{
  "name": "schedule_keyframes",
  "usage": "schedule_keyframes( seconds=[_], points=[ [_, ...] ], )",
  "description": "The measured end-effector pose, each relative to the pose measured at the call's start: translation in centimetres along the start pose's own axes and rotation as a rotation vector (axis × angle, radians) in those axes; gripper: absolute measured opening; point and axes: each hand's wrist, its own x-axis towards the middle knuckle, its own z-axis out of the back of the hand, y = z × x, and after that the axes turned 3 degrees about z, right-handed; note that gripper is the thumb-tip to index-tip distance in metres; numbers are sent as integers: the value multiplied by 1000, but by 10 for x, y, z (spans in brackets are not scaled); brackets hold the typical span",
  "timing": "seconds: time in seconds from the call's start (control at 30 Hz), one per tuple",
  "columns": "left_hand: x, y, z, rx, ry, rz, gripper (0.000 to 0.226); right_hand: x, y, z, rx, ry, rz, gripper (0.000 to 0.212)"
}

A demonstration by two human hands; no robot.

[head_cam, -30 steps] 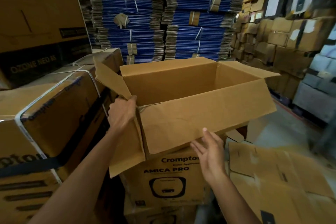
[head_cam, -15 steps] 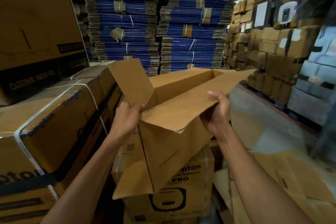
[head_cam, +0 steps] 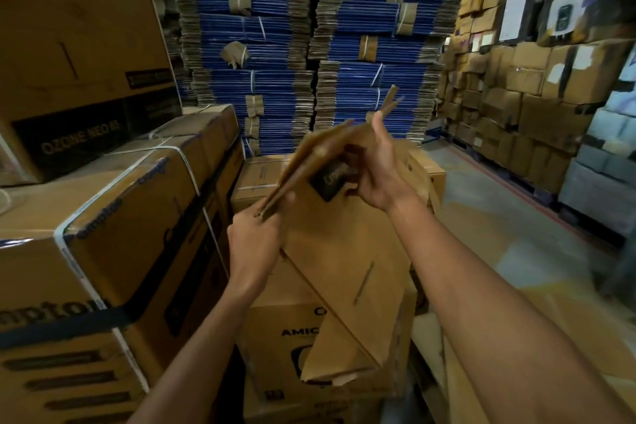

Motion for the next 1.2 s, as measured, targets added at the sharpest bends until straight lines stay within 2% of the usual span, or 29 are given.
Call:
schedule_keyframes(
  seconds=[0.07, 0.13, 0.2, 0.27, 0.33, 0.4, 0.47, 0.53, 0.57, 0.67, 0.73, 0.83, 0.9, 1.07, 1.2],
  points=[
    [7, -4, -7, 31, -104, 61, 48, 0, -7, -11, -52, -58, 17, 90],
    [19, -9, -13, 20, -184, 114, 55, -7, -15, -25, -106, -139, 104, 63],
    [32, -15, -17, -11, -281, 144, 48, -29, -21, -40, -254, -162, 291, 30],
    [45, -26, -17, -45, -337, 176, 41, -62, -28, -51, -353, -55, 417, 26],
    [59, -33, -18, -60, -358, 230, 38, -93, -37, -55, -408, 126, 361, 32],
    [75, -39, -18, -146, -374, 289, 34, -114, -49, -57, -458, 279, 176, 29],
    [85, -46, -20, -308, -375, 328, 27, -123, -67, -57, -358, 295, -16, 40],
    [87, -53, -24, -437, -399, 338, 20, -123, -77, -50, -121, 140, -109, 67],
    [84, -55, -26, -483, -411, 343, 18, -119, -79, -44, 26, 45, -108, 72],
    [66, -45, -29, -593, -463, 390, 15, -110, -69, -17, 516, -238, 28, 57],
    [50, -27, -35, -660, -484, 427, 18, -105, -63, 0, 658, -409, 136, 56],
    [22, 1, -46, -709, -493, 493, 19, -103, -70, 12, 595, -560, 192, 43],
    [8, 18, -49, -718, -482, 539, 17, -104, -81, 17, 526, -617, 196, 42],
    [-8, 42, -30, -734, -392, 647, 5, -111, -93, 16, 356, -615, 183, 51],
    [-14, 42, -16, -736, -259, 692, 8, -121, -93, 29, 471, -649, 187, 47]
  ],
)
